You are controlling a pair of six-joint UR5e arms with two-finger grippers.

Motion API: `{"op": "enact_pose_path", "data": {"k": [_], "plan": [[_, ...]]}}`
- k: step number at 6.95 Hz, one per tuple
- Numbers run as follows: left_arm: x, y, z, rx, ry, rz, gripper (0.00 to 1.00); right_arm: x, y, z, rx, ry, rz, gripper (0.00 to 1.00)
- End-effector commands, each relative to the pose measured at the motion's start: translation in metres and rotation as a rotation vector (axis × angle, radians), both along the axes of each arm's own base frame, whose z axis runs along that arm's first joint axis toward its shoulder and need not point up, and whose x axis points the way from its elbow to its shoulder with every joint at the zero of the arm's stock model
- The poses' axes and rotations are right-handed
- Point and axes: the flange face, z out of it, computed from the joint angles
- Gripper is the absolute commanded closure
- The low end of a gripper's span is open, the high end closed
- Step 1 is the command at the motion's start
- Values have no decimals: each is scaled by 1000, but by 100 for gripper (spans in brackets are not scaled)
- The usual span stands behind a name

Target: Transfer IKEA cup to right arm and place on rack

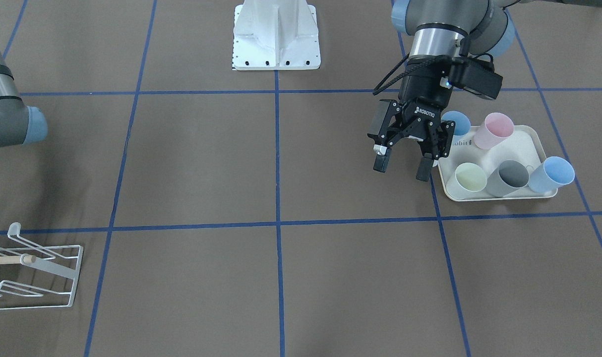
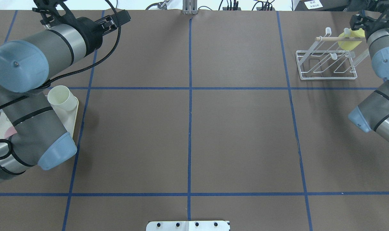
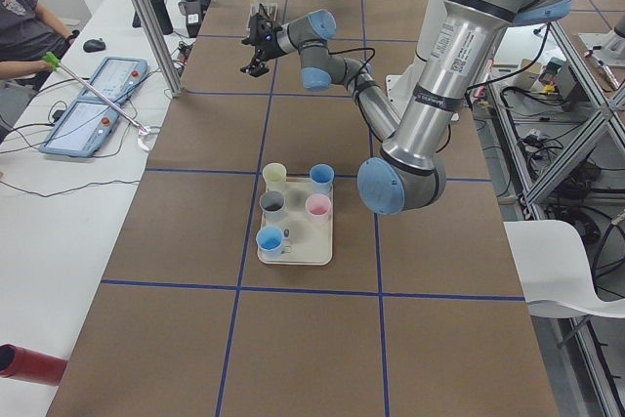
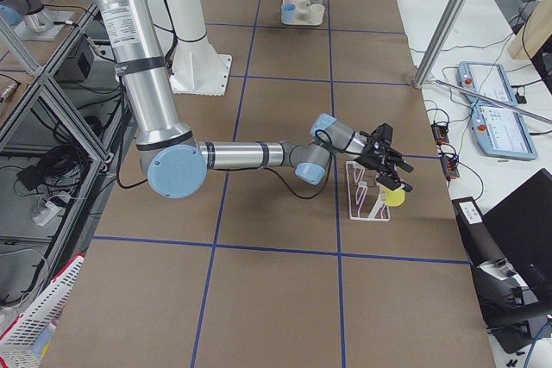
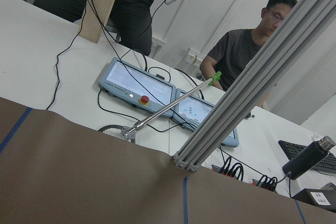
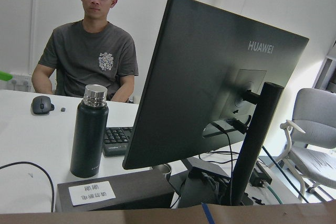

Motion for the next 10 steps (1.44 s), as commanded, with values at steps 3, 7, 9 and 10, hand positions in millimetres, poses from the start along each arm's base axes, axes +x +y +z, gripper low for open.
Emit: {"op": "enact_pose_path", "data": {"k": [3, 7, 9, 10], "plan": [[-21, -11, -2, -7, 12, 23, 0, 7, 0, -31, 62, -52, -16, 2], [-105, -43, 33, -47, -41, 88, 0, 48, 28, -87, 146, -156, -50, 2], [-158, -51, 82, -75, -148, 152, 0, 71, 73, -112, 125, -184, -107, 1], [-178, -47, 107, -98, -176, 194, 0, 80, 95, -130, 116, -201, -132, 1]]}}
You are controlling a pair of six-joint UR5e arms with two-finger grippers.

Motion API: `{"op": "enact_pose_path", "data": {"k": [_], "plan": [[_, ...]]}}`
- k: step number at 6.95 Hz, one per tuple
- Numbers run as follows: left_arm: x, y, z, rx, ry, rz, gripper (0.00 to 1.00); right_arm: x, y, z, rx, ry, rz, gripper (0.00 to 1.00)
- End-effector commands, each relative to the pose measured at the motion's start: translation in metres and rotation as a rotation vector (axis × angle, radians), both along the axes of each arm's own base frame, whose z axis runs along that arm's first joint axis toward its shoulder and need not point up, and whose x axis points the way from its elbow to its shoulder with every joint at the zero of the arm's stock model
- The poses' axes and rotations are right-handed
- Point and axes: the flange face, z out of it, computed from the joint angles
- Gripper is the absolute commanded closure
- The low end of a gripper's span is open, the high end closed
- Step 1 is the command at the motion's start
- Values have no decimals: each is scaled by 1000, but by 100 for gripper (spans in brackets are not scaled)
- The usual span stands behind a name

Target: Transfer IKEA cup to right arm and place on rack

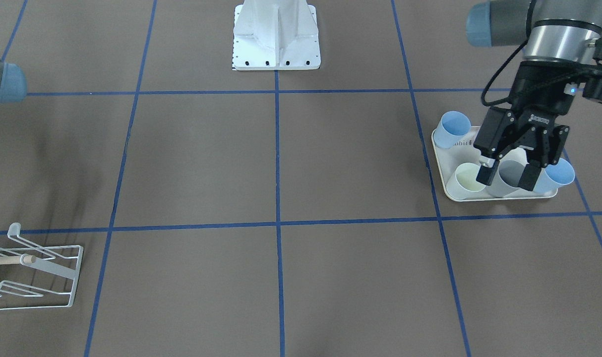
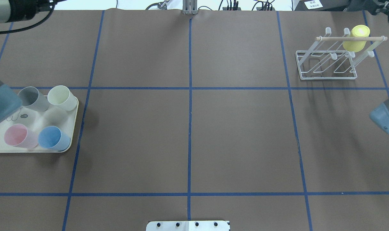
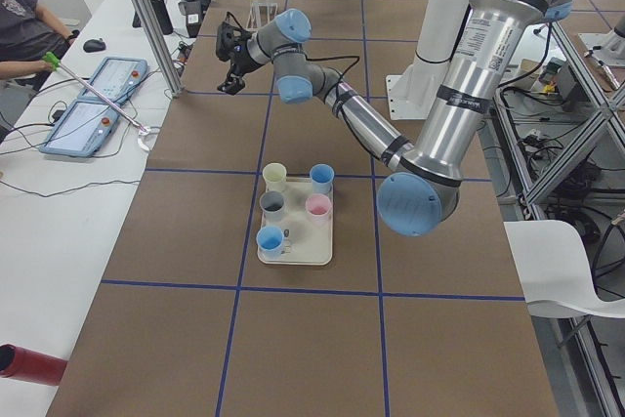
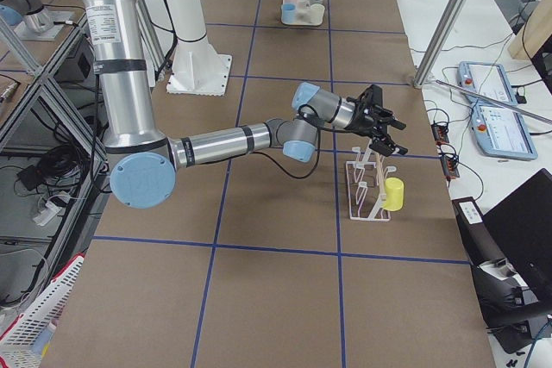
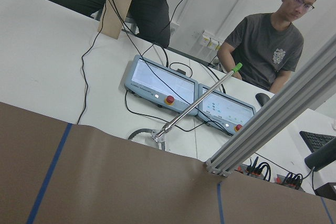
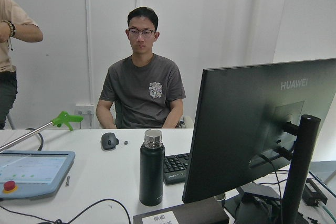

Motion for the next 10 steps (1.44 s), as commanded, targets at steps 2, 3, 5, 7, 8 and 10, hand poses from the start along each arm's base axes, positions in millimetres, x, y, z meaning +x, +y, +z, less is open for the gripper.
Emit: {"op": "enact_pose_path", "data": {"k": [2, 3, 5, 7, 8, 10], "plan": [[-65, 19, 96, -100, -107, 109, 0, 17, 60, -45, -10, -193, -88, 1], [-76, 32, 137, -120, -186, 143, 0, 17, 68, -62, -3, -285, -107, 1], [-83, 69, 198, -234, -193, 223, 0, 14, 84, -86, -11, -450, -168, 0], [-98, 118, 265, -344, -229, 285, 0, 11, 96, -102, 13, -567, -236, 0], [-103, 133, 278, -376, -229, 295, 0, 10, 99, -106, 5, -646, -249, 0], [-102, 153, 294, -432, -200, 343, 0, 5, 103, -109, 12, -672, -278, 0]]}}
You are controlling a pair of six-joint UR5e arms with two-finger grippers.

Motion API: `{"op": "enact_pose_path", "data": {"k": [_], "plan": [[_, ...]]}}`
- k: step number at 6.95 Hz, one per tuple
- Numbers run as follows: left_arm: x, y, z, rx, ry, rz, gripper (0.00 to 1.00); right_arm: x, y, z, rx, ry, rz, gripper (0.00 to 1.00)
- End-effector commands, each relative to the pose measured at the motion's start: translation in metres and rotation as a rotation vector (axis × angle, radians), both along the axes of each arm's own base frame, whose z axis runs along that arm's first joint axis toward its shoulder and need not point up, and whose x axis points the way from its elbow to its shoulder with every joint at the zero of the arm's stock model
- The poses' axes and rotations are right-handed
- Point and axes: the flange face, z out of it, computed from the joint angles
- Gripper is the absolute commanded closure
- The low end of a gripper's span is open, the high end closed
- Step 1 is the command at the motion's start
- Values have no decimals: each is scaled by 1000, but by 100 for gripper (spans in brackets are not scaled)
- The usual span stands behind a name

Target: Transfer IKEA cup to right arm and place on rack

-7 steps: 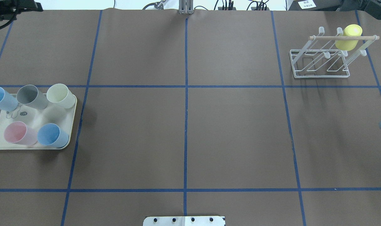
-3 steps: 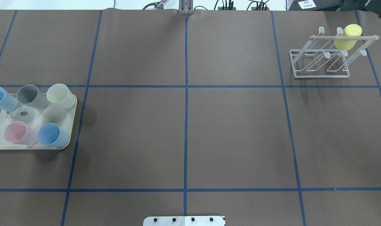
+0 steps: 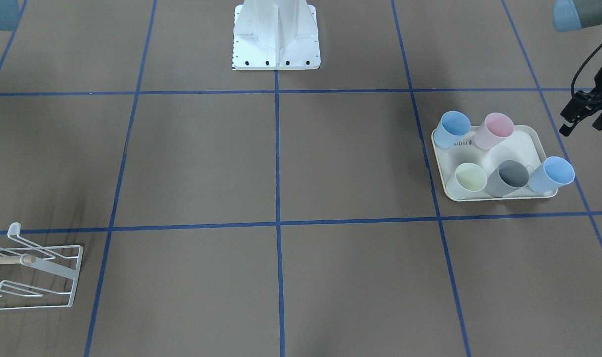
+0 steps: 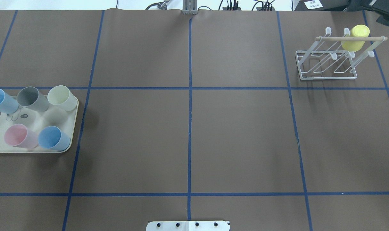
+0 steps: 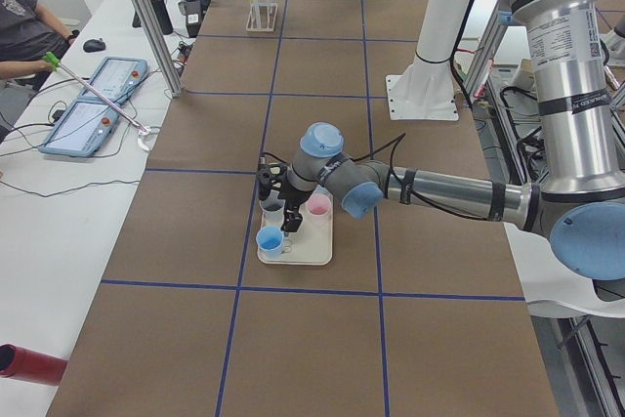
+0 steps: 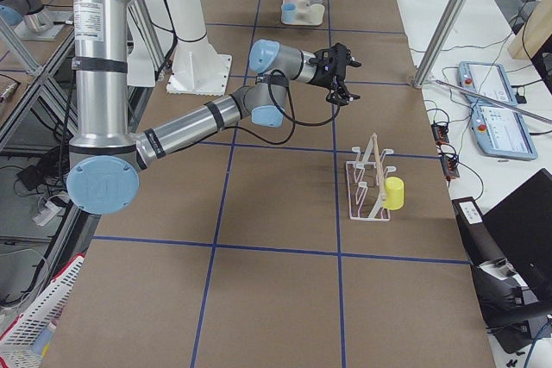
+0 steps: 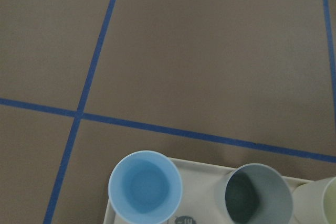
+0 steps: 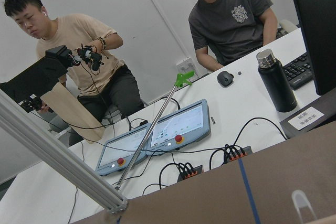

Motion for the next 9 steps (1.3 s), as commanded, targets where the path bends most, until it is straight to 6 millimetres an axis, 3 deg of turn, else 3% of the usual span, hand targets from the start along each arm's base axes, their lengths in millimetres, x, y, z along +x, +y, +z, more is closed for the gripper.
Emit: {"op": "enact_pose_path", "data": {"k": [1, 2, 5, 7, 9], "plan": [[2, 23, 14, -85, 53, 41, 0, -9, 5, -5, 19, -31, -33, 0], [5, 30, 15, -113, 88, 7, 0, -10, 7, -6, 32, -38, -37, 0], [62, 42, 6, -186, 129, 43, 0, -12, 7, -6, 32, -38, -42, 0], [84, 40, 4, -185, 119, 65, 0, -14, 7, -5, 32, -38, -45, 0], [101, 36, 17, -205, 104, 93, 1, -14, 6, -5, 32, -38, -44, 0]]}}
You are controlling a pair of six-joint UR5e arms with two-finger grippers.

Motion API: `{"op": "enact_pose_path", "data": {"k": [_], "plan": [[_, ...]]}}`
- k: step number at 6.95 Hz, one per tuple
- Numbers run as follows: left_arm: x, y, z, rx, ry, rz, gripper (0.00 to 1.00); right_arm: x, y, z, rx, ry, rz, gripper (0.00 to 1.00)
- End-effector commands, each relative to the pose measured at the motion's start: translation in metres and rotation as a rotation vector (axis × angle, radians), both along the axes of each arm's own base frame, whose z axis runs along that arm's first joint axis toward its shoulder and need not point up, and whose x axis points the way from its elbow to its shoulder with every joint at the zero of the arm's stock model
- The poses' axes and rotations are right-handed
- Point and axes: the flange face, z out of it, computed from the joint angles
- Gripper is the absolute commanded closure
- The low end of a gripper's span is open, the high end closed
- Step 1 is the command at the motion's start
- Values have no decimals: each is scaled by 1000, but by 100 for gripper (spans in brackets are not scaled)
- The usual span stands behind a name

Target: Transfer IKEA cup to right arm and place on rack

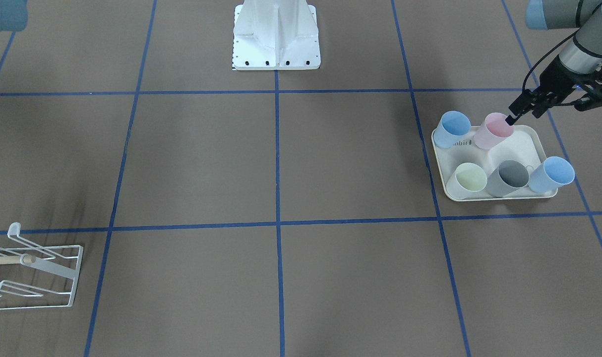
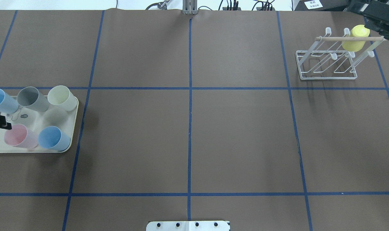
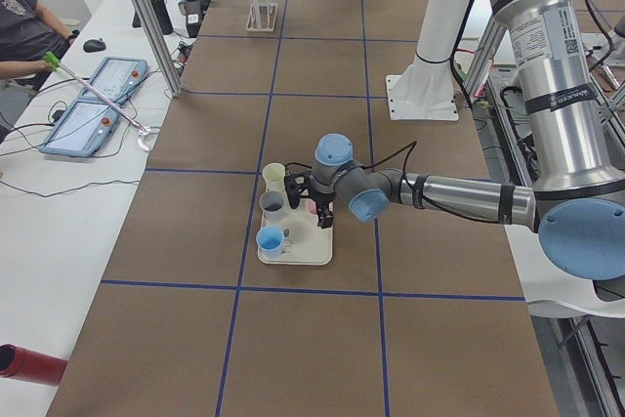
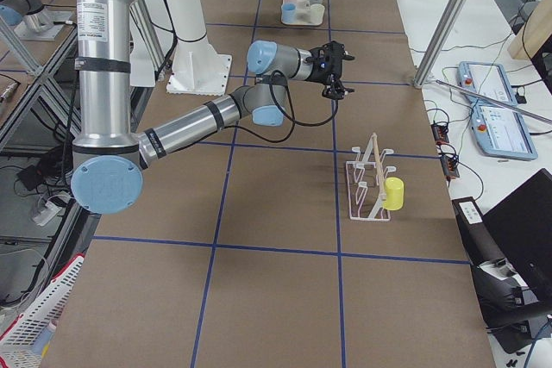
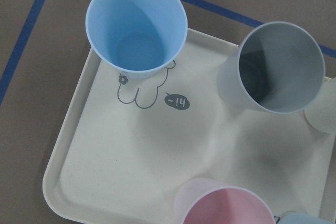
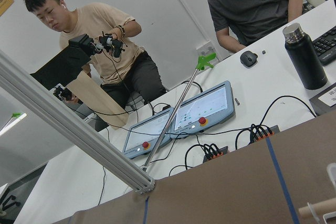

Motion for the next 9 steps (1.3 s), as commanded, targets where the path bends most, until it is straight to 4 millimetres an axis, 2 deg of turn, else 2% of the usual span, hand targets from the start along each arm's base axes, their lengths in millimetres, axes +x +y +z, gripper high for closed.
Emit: {"op": "enact_pose_path", "data": {"k": [1, 2, 3, 4, 5, 6, 8, 9], "plan": [[20, 4, 12, -17, -13, 44, 6, -1, -1, 1, -1, 1, -2, 0], [23, 5, 13, -17, -16, 52, 15, -1, -1, 1, -1, 1, -2, 0], [28, 8, 14, -16, -16, 67, 31, -2, -1, 0, 0, 0, -2, 0], [32, 10, 14, -15, -16, 78, 54, -1, -1, 0, 0, 0, -1, 0], [32, 10, 14, -11, -17, 81, 88, -1, -1, 0, 0, 0, 1, 0], [32, 10, 14, -13, -18, 82, 100, -2, -1, -1, 3, -1, -1, 0], [18, 15, 15, -25, -16, 69, 100, -2, -2, -3, 5, -3, -1, 0], [-5, 15, 22, -38, -27, 26, 100, -2, -2, -3, 5, -3, -1, 0]]}}
